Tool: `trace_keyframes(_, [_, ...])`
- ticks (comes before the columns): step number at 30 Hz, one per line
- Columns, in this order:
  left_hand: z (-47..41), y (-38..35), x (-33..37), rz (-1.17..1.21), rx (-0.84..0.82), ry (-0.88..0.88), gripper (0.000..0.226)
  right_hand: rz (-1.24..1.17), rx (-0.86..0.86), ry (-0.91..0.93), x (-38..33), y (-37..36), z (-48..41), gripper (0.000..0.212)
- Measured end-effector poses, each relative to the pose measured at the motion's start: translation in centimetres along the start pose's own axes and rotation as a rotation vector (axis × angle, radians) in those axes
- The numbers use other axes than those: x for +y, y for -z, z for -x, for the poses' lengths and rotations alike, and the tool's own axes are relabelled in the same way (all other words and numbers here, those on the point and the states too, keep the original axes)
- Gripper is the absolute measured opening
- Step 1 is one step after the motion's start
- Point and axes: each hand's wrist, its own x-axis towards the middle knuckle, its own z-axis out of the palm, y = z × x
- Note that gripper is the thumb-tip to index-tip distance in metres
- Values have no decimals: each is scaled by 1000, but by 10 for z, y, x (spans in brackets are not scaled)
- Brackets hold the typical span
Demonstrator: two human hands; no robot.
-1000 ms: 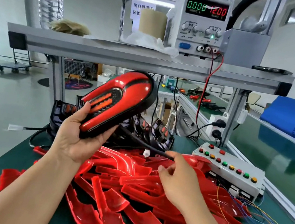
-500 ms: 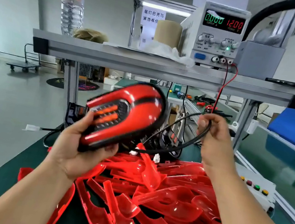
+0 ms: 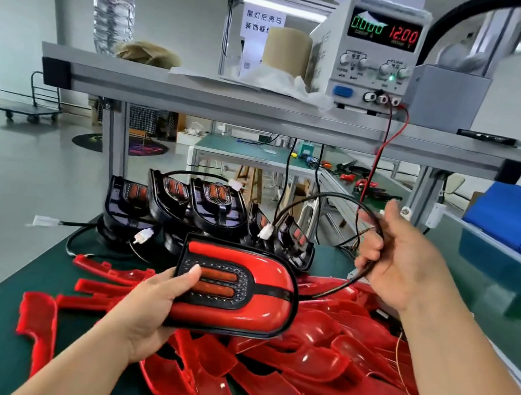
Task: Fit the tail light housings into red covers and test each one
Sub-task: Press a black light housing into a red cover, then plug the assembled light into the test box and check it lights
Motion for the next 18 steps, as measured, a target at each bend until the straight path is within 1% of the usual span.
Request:
trace_keyframes(3, [-1, -2, -1, -172, 70, -34, 24, -115, 88, 95, 6, 3, 3, 27])
trace_keyframes(5, [-5, -3, -2, -417, 147, -116, 19, -146, 146, 144, 14, 2, 11, 26])
trace_keyframes(7, [-9, -5, 0, -694, 240, -208, 18, -48, 214, 247, 27, -3, 24, 28])
trace_keyframes(8, [-10, -9, 4, -853, 291, -224, 26, 48, 247, 321, 33, -7, 31, 29])
trace_keyframes(9, [-11, -13, 7, -1005, 330, -232, 39, 132, 274, 400, 40, -12, 37, 28])
trace_keyframes(10, [-10, -19, 12, -1065, 349, -236, 47, 181, 296, 473, 46, -17, 42, 25])
trace_keyframes(11, [-9, -27, 17, -1064, 339, -275, 48, 209, 305, 528, 51, -22, 46, 22])
trace_keyframes(12, [-7, -38, 23, -923, 314, -304, 44, 238, 305, 568, 55, -26, 49, 18])
trace_keyframes(13, [-6, -48, 29, -754, 280, -296, 39, 274, 290, 593, 58, -29, 53, 17])
trace_keyframes(14, [-5, -58, 36, -576, 217, -212, 38, 314, 258, 610, 61, -32, 56, 16])
trace_keyframes(16, [-7, -71, 49, -226, 57, -1, 50, 404, 158, 654, 65, -32, 63, 15])
trace_keyframes(18, [-15, -78, 61, 140, -22, 135, 55, 500, 36, 706, 67, -29, 68, 14])
